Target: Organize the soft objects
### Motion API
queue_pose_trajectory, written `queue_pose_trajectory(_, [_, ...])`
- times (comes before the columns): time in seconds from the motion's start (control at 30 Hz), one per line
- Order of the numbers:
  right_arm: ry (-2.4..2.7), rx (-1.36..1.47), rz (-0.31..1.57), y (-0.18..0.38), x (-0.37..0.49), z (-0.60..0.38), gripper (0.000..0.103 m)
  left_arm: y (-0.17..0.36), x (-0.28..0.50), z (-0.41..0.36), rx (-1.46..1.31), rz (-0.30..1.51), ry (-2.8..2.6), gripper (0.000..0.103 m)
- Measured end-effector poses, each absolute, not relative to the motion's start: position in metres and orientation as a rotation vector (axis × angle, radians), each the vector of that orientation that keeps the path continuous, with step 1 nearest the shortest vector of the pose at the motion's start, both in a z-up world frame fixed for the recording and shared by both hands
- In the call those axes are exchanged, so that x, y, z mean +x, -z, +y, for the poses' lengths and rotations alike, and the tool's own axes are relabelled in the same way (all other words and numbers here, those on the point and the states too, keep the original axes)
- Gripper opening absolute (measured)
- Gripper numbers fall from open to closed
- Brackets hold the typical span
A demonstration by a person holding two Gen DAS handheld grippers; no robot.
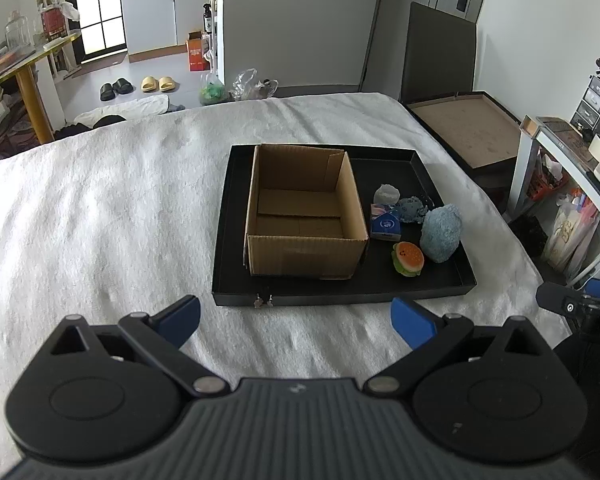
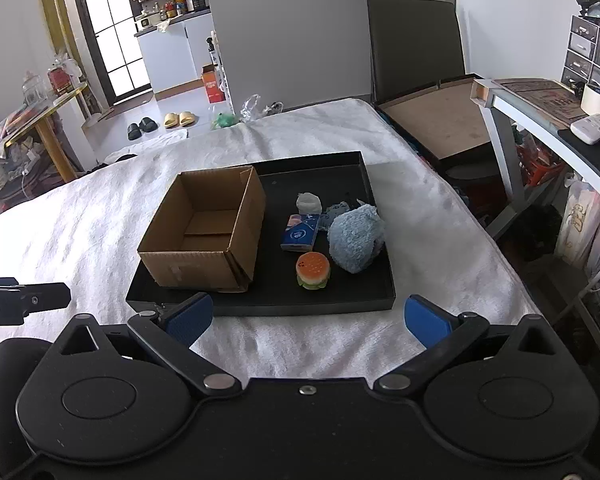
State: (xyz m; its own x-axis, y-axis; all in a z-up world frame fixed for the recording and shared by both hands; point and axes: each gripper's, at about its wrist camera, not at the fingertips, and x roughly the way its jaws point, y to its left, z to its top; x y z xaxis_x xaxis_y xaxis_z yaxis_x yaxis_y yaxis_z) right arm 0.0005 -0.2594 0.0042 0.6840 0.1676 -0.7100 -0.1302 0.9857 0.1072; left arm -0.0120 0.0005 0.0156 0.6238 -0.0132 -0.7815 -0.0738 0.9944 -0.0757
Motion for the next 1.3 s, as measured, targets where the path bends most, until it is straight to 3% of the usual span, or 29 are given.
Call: queue_pose_trajectory(1.3, [-0.155, 0.05, 0.823, 0.014, 0.015, -0.26, 0.103, -0.005, 0.001, 0.005, -0.117, 0.899, -0.054, 0.101])
